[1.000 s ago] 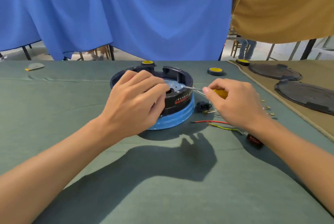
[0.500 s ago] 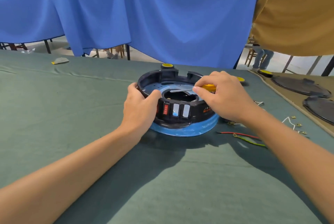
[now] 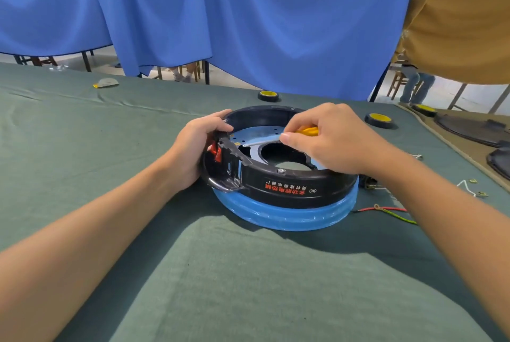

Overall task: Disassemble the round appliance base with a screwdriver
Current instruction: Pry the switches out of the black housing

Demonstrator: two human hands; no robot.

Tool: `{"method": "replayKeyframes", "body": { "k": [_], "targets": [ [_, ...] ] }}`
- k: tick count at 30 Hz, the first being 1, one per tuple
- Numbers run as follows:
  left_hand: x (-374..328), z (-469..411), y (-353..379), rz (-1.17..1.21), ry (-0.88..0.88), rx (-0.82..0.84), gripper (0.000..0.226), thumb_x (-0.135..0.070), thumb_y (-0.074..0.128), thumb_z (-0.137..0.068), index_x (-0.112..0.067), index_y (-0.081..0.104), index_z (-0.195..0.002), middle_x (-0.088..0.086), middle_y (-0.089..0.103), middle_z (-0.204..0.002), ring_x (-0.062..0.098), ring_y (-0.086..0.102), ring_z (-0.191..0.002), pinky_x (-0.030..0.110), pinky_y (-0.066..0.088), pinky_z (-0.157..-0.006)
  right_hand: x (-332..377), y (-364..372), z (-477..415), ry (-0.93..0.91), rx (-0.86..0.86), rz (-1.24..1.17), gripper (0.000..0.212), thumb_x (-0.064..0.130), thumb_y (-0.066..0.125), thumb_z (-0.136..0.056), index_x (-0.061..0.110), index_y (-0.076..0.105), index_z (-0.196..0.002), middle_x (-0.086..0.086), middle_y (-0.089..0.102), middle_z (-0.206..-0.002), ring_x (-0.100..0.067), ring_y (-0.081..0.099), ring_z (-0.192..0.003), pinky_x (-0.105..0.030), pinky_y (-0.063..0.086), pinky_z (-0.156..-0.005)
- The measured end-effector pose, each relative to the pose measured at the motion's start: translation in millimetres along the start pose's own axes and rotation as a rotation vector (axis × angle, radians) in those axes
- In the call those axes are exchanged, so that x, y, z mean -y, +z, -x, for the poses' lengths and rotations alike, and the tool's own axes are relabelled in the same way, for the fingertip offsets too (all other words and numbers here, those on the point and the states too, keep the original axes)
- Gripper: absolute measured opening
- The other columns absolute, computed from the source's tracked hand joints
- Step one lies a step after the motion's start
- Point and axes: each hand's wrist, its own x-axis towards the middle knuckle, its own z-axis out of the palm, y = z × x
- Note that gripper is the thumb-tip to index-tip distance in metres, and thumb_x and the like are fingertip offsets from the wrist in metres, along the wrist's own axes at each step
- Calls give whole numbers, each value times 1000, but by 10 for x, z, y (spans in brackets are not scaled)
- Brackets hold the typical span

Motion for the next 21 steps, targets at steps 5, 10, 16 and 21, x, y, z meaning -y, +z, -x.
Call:
{"method": "replayKeyframes", "body": {
  "k": [5, 10, 16, 21],
  "targets": [
    [40, 7, 4, -35, 31, -36, 31, -19, 50, -91, -32, 78, -94, 4, 73, -109, 30, 67, -106, 48, 48, -100, 109, 84, -73, -31, -16, 22, 17, 42, 58, -91, 38, 64, -75, 15, 59, -81, -21, 55, -95, -47, 49, -85],
    [82, -11, 23, -97, 101, -56, 42, -18, 48, -94, -42, 77, -77, -10, 76, -87, 13, 72, -82, 32, 57, -81, 44, 89, -59, 2, -39, 17, 18, 42, 58, -90, 37, 66, -75, 16, 59, -70, -19, 55, -83, -45, 51, -82],
    [99, -24, 59, -87, 149, -142, 28, -16, 48, -96, -27, 70, -111, -2, 75, -102, 19, 70, -95, 35, 55, -87, 72, 121, -66, -9, -15, 47, 16, 44, 59, -89, 39, 66, -76, 13, 65, -85, -21, 56, -94, -47, 49, -85],
    [78, 8, 81, -72, 134, -155, 33, -18, 49, -96, -22, 63, -126, 0, 72, -109, 22, 68, -103, 38, 53, -93, 43, 138, -74, -25, -47, 50, 17, 44, 58, -91, 36, 70, -82, 10, 67, -87, -21, 57, -92, -47, 50, -83]
  ]
}}
